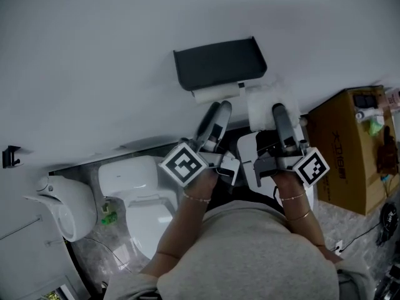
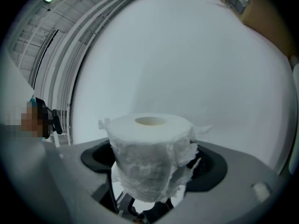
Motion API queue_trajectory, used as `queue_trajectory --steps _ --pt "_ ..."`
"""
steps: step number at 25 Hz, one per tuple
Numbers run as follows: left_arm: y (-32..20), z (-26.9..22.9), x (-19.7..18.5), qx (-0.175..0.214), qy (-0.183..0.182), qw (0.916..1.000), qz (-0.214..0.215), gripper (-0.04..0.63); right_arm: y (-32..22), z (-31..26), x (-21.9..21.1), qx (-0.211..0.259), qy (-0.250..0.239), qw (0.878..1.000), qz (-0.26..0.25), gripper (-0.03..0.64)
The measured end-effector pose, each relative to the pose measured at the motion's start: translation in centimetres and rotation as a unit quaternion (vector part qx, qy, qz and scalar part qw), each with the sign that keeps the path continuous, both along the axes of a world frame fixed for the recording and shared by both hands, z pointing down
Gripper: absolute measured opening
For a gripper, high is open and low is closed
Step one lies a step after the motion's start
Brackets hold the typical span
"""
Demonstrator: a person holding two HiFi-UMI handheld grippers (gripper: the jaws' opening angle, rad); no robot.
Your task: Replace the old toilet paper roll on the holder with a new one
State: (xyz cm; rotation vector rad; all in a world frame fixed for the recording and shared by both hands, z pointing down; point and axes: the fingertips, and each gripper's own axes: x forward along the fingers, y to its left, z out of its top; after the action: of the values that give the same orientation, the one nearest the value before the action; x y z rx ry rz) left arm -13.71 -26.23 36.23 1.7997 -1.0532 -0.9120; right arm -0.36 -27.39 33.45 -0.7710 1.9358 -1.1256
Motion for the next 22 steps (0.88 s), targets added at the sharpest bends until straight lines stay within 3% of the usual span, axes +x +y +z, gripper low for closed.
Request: queue_trajectory --steps 6,11,22 --pt "-1.5 0.2 -0.6 0.0 0.011 0.9999 0.01 0.265 -0.9 0.3 0.3 -0.001 -0.007 1.0 0.026 0.44" --pt "-2.5 0.6 -1.1 -0.005 -0.013 0.9998 0.017 0.265 -1.1 0.3 0.0 -0.002 -0.014 0.999 0.044 0.44" --pt "-3.8 1.2 -0.9 0.0 -0.022 0.999 0.04 0.251 -0.6 1.4 1.3 -0.006 -0.02 0.996 0.091 0.44"
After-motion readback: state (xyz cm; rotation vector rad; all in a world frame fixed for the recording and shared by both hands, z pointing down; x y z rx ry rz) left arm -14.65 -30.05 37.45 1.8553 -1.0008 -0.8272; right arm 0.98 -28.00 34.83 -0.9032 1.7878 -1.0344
